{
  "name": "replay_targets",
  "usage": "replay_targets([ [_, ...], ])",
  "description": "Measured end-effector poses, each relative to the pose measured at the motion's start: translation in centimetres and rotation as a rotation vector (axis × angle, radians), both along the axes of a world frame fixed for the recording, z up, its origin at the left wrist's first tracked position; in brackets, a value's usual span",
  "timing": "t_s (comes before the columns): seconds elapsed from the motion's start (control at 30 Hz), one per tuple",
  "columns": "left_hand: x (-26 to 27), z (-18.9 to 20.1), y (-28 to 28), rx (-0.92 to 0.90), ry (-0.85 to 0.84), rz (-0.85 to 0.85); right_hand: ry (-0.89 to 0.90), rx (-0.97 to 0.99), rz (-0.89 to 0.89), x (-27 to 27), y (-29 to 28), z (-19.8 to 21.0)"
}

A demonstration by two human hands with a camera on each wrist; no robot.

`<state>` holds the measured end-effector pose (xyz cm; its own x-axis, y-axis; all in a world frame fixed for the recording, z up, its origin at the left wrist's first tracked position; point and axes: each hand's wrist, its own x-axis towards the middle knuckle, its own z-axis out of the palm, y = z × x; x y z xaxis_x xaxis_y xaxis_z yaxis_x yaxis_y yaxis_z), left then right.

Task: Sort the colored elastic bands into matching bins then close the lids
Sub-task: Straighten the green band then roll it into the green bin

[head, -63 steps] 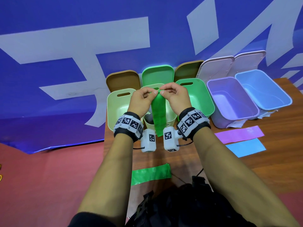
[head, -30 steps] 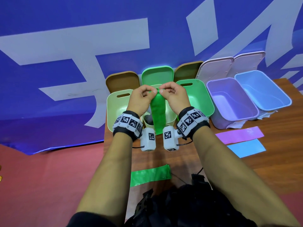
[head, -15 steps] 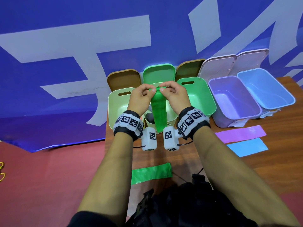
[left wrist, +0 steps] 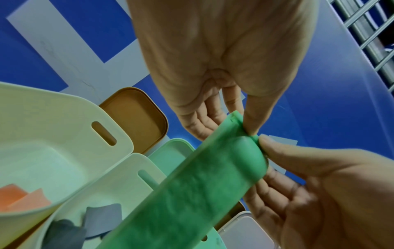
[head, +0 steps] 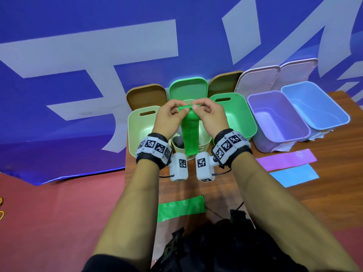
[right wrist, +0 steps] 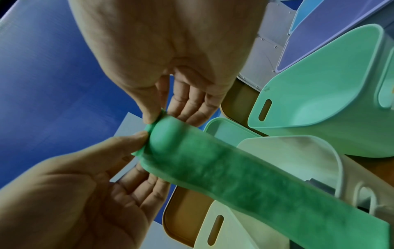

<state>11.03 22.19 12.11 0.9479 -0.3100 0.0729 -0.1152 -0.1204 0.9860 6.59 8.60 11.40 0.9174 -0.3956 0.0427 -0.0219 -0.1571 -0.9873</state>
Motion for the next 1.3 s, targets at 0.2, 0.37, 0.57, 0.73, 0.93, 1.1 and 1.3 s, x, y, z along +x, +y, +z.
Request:
replay_targets([
  [0.2,-0.3,0.2,0.02,-0.008,0.03,-0.001,-0.022,0.006,0.024,-0.15,0.01,0.67],
  [0.37,-0.27,0.69,0.0,-0.01,-0.009,-0.024,-0.014,0.025,0.004,-0.29,0.14,0.76],
  [0.57,-0.64,0.64,-0.23,-0.038,0.035,-0.014,-0.044,0.037,0.016,-0.3,-0.08,0.92],
  [0.73,-0.56,0.82,-0.3,-0.055,0.022,-0.038,-0.044,0.078,0.008,-0.4,-0.11,0.64],
  [0.93,-0.48,0.56,-0.69,-0.045,0.104,-0.001,-0.061,0.053,0.007,-0.38,-0.33,0.84],
  [1.1,-0.29,0.66,-0.65,-0.044,0.03,-0.009,-0.034,0.1,-0.009,-0.13,-0.19,0.55],
  [1.3,-0.18,0.77,-0.39,-0.042,-0.003,-0.011,-0.023,0.097,0.007,-0.08,-0.27,0.62],
])
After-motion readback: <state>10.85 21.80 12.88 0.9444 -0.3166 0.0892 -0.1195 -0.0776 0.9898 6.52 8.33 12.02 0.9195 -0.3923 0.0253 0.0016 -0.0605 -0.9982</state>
